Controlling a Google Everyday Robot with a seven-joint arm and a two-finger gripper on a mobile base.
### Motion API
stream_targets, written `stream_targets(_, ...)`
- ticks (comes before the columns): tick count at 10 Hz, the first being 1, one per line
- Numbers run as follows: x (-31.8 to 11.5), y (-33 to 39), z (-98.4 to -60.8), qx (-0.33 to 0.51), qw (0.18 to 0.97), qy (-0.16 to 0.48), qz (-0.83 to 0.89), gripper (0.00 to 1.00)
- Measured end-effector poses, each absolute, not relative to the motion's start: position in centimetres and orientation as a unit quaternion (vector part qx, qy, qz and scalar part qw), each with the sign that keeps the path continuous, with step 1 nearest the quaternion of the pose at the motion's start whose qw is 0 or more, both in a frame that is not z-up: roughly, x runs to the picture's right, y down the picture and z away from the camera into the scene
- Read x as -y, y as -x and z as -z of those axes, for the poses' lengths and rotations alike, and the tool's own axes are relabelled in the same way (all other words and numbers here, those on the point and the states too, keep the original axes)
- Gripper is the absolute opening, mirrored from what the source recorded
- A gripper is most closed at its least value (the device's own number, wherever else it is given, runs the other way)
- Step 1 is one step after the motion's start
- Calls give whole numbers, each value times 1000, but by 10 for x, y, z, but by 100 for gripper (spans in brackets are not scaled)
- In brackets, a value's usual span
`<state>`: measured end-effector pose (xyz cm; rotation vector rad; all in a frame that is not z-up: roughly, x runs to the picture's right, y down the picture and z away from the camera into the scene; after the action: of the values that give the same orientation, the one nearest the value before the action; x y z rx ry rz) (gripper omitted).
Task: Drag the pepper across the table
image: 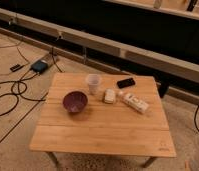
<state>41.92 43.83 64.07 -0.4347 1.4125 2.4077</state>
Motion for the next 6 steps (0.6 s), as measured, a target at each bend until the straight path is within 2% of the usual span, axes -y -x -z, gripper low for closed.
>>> stream_targets(4,-439,-419,-640,-494,157,152,-842,16)
stream_targets(5,-439,-419,-640,-494,157,152,-842,23)
stream_targets(6,-439,-419,-640,-494,157,152,-842,35)
